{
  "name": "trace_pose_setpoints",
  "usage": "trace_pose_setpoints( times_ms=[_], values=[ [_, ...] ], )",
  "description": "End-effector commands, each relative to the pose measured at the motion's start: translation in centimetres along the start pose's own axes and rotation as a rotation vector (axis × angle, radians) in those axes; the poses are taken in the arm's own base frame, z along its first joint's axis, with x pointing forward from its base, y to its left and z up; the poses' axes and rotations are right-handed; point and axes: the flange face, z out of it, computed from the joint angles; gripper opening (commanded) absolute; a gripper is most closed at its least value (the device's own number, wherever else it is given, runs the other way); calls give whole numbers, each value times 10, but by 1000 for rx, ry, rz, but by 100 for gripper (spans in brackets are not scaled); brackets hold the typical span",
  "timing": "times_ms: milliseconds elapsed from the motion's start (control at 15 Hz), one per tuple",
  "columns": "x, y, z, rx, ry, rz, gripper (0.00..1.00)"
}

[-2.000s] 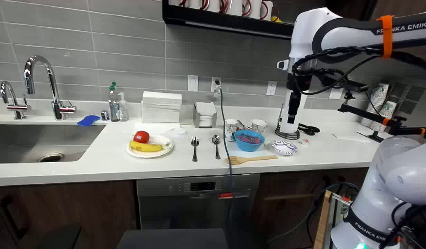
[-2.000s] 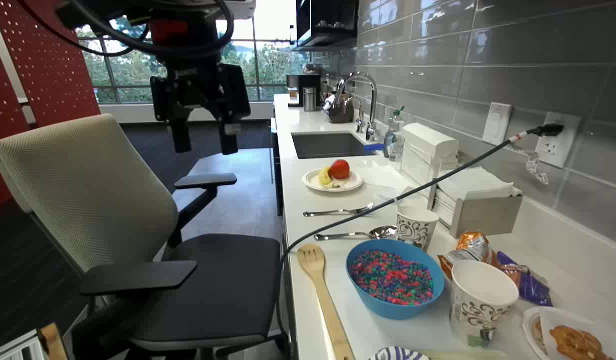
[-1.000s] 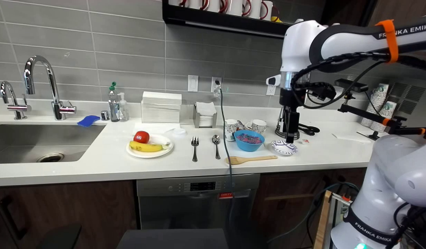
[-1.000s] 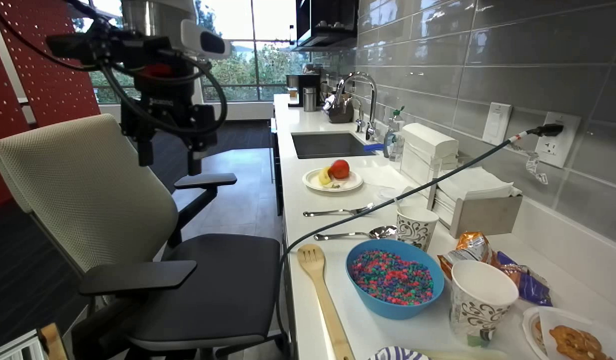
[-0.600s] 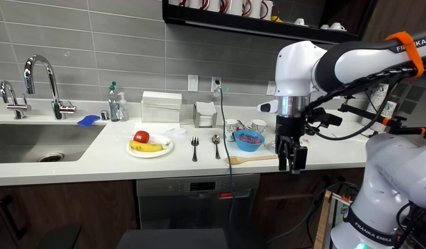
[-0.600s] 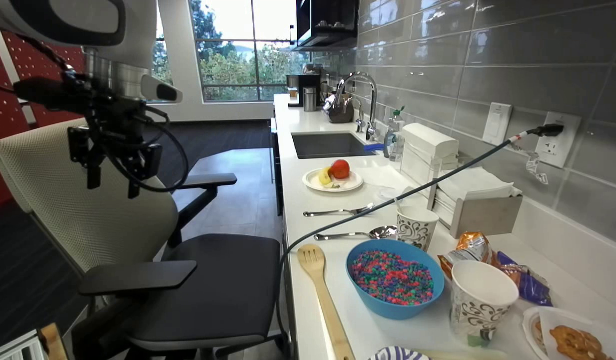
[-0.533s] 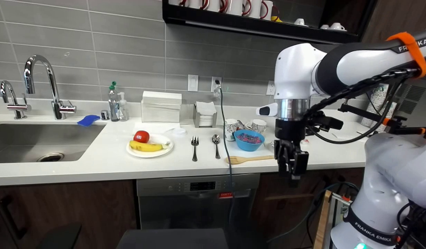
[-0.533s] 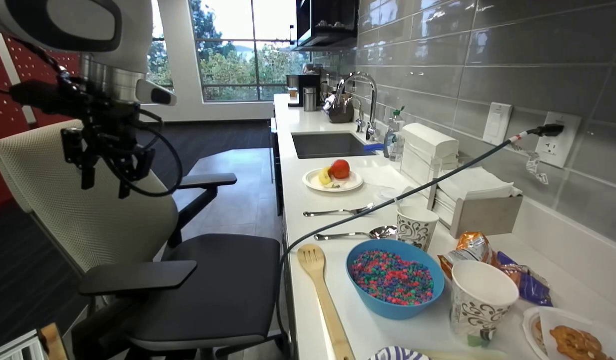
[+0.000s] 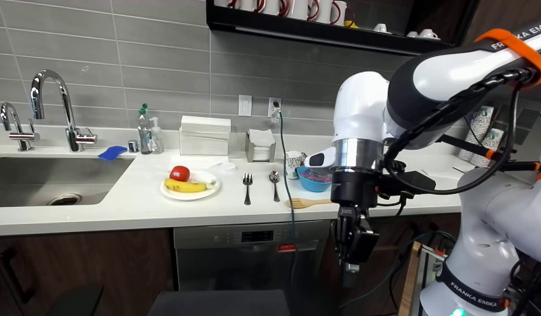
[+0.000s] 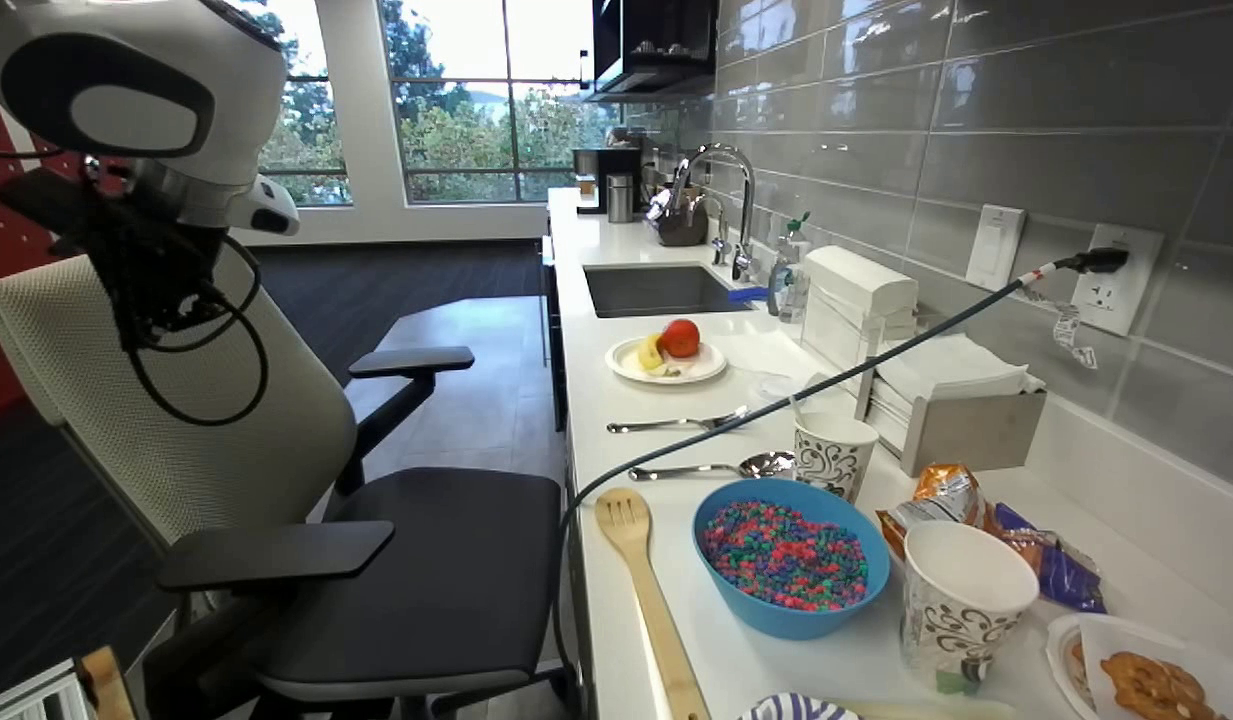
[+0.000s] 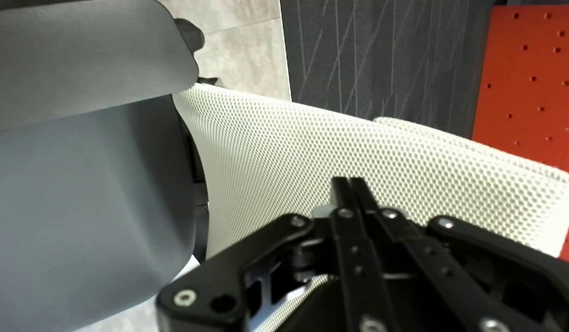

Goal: Push the chair backwards.

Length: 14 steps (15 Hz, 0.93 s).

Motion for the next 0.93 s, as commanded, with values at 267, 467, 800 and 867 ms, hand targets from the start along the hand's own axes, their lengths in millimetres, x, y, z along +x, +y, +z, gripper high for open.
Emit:
trace_pose_setpoints(
  times_ms=[267, 467, 800, 867],
  values=[
    [9, -1, 2, 21, 1, 9, 0],
    [24, -5, 20, 96, 62, -31, 0],
    [55, -22, 63, 200, 112, -111, 0],
    [61, -25, 73, 226, 115, -129, 0]
  ],
)
